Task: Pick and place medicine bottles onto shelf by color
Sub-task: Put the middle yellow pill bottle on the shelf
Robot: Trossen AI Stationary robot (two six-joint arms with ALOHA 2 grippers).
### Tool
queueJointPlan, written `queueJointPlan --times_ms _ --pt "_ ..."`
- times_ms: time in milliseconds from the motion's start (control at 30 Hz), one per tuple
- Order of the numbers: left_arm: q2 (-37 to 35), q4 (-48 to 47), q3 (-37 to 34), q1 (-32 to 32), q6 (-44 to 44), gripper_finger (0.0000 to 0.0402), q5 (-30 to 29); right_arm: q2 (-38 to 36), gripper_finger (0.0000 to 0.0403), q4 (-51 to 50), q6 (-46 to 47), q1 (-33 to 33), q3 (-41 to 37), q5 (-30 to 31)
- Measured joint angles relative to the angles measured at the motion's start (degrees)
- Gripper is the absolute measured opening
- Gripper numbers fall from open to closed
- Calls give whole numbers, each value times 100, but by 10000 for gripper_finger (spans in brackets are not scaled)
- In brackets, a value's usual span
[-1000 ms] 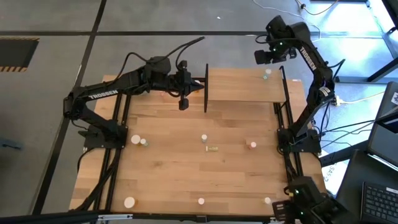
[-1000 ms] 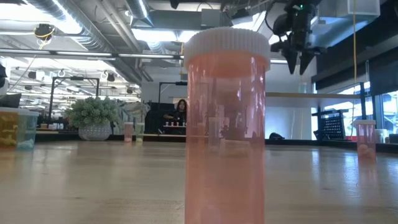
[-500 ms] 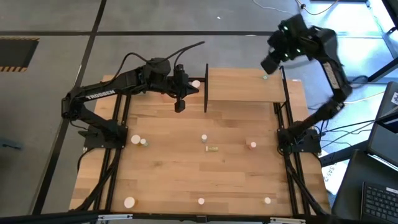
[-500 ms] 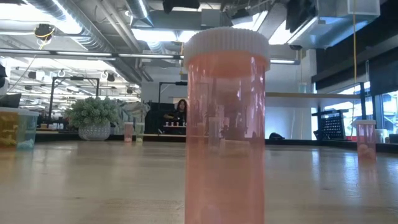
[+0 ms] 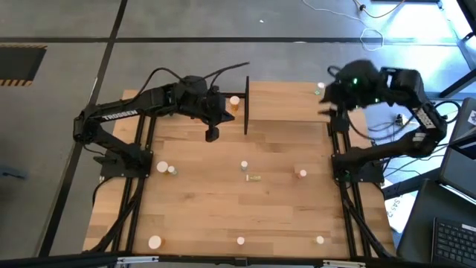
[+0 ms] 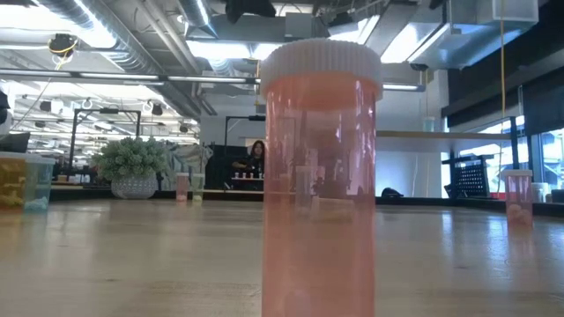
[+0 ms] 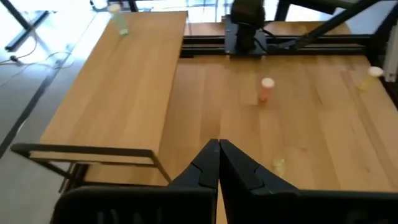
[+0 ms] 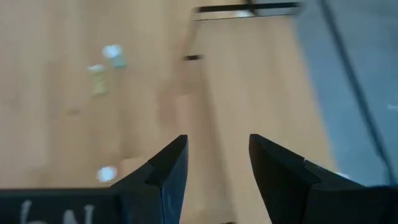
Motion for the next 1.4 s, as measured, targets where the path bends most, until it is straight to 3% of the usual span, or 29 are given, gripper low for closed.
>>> queueJointPlan --times_ms 333,533,700,900,1067,1400 --pt "-22 -94 2 -301 -140 0 -3 -132 173 1217 909 1745 -1525 -53" --pt "-22 -256 2 -485 -283 0 -6 -131 173 1176 2072 2431 -2042 -54" --pt "-22 -347 2 -581 -284 0 -4 -129 173 1220 2660 2710 -2339 -496" --pt "-22 -611 4 -585 -888 0 -6 -125 173 1611 3260 2740 -2686 -499" --pt "-22 -1124 4 -585 -992 0 -6 -124 173 2352 2977 2740 -3106 -512" --pt "-22 -1196 4 -826 -943 0 -15 58 173 3936 1905 2740 -3866 -652"
